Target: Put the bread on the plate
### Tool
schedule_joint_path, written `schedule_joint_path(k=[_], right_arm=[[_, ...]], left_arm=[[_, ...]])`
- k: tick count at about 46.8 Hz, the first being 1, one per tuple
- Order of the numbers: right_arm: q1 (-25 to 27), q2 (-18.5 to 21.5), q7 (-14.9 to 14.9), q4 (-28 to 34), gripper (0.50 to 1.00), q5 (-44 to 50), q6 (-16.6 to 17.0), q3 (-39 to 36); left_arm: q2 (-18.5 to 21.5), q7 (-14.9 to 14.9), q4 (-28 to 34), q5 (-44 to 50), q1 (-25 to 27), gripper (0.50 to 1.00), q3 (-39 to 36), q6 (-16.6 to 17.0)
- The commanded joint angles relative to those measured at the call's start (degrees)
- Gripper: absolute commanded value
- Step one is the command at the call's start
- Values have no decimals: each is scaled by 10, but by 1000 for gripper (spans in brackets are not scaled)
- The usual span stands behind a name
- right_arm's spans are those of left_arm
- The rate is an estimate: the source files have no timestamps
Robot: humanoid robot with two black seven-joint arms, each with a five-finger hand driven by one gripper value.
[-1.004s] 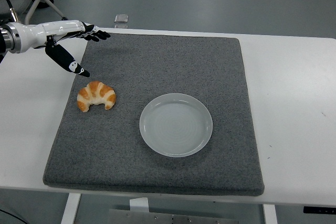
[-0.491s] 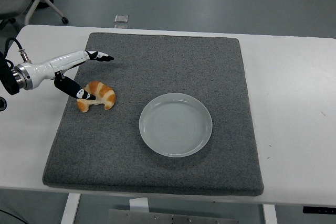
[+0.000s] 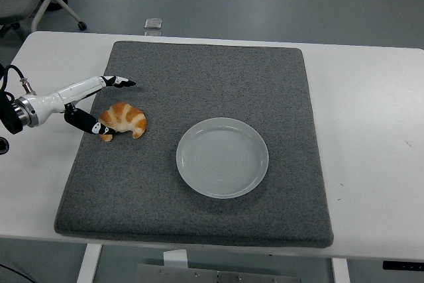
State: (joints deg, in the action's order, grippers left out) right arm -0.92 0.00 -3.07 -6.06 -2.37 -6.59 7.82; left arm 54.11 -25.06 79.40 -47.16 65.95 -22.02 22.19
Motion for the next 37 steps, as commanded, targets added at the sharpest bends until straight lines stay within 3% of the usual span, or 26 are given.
schedule_joint_path(k=[1,10,19,37], right_arm=[[0,0,0,0,930,0,0,0],[0,0,0,0,930,0,0,0],[0,0,0,0,930,0,0,0],[-1,0,0,0,930,0,0,0]], left_arm=[[-13,-4,-13,0,-9,986,0,8],[-47,-9,-39,1,-29,984,3,33],[-64,-9,-62,3,-56,973,38,36],[-67,-10,-75,3,-85,941,62,36]])
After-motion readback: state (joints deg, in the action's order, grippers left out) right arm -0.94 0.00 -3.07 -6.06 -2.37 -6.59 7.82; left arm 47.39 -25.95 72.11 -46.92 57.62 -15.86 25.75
